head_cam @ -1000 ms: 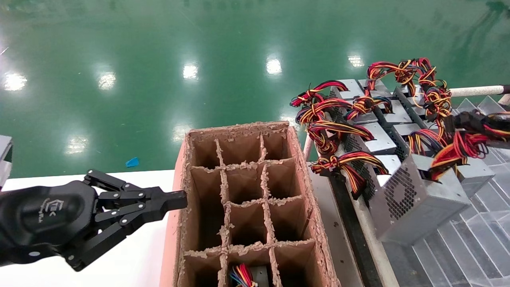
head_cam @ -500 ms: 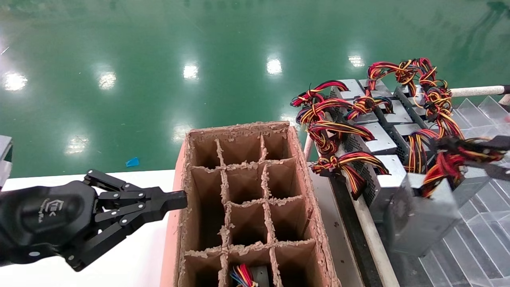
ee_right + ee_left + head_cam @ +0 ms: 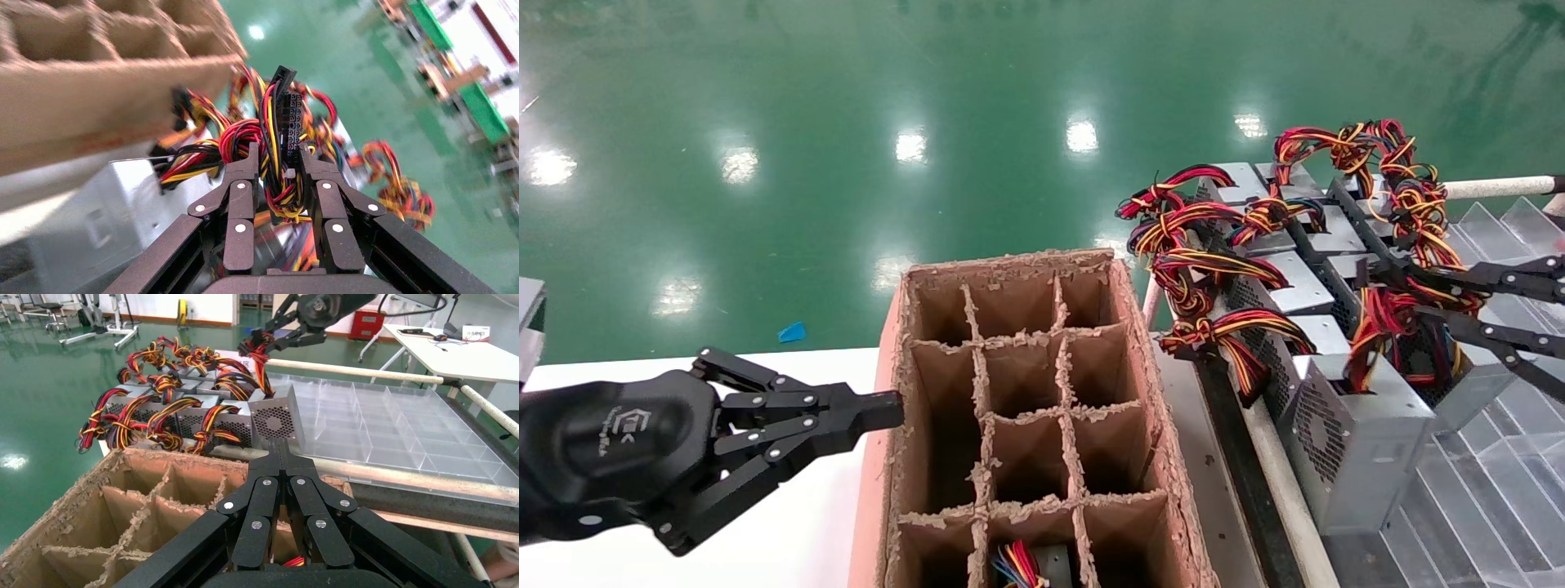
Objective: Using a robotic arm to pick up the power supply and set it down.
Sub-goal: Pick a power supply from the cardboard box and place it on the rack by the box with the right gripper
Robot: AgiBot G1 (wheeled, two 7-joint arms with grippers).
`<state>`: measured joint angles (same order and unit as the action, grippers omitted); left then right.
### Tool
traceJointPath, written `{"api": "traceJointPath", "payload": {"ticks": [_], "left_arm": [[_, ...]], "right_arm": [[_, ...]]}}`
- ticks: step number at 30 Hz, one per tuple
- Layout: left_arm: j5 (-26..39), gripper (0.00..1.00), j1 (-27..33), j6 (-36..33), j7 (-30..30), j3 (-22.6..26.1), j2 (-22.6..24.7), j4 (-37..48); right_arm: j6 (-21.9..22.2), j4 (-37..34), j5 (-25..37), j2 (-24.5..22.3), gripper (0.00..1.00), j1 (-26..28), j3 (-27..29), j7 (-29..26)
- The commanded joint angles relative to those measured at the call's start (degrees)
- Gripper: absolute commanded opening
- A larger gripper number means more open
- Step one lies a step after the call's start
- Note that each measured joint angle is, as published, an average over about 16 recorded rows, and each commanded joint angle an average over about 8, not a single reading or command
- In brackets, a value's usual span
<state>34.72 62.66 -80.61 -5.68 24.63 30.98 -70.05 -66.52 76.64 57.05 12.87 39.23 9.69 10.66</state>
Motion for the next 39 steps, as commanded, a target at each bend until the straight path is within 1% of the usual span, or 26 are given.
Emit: {"api": "traceJointPath", "payload": {"ticks": [1,5,10,11,12,18,19,20,25,30,39], "left_arm": [[0.0,0.00,0.0,0.0,0.0,0.0,0.0,0.0],[0.0,0.00,0.0,0.0,0.0,0.0,0.0,0.0],[0.0,0.00,0.0,0.0,0.0,0.0,0.0,0.0],[0.0,0.00,0.0,0.0,0.0,0.0,0.0,0.0],[0.0,0.00,0.0,0.0,0.0,0.0,0.0,0.0],[0.0,0.00,0.0,0.0,0.0,0.0,0.0,0.0],[0.0,0.00,0.0,0.0,0.0,0.0,0.0,0.0],[0.0,0.00,0.0,0.0,0.0,0.0,0.0,0.0],[0.0,0.00,0.0,0.0,0.0,0.0,0.0,0.0],[0.0,0.00,0.0,0.0,0.0,0.0,0.0,0.0],[0.0,0.00,0.0,0.0,0.0,0.0,0.0,0.0]], "right_arm": [[2.2,0.1,0.8,0.8,0.00,-2.4,1.5,-0.1],[3.6,0.7,1.6,2.2,0.00,-6.1,3.4,-0.3],[3.3,0.9,1.4,3.1,0.00,-8.5,4.7,-0.2],[3.1,0.9,1.4,3.1,0.02,-8.8,4.8,-0.3],[3.0,0.9,1.4,3.1,0.08,-9.1,4.8,-0.5],[2.2,1.1,2.5,1.4,0.83,-9.5,3.0,-3.3],[2.2,1.1,2.7,1.1,0.94,-9.3,2.5,-3.8],[2.2,1.2,2.9,0.9,1.00,-9.0,1.9,-4.3],[2.4,1.2,3.2,1.0,1.00,-7.1,-0.2,-5.1],[2.2,1.1,2.8,0.7,1.00,-5.8,-0.8,-5.6],[3.0,1.1,5.8,-2.8,1.00,-7.3,0.1,-7.8]]}}
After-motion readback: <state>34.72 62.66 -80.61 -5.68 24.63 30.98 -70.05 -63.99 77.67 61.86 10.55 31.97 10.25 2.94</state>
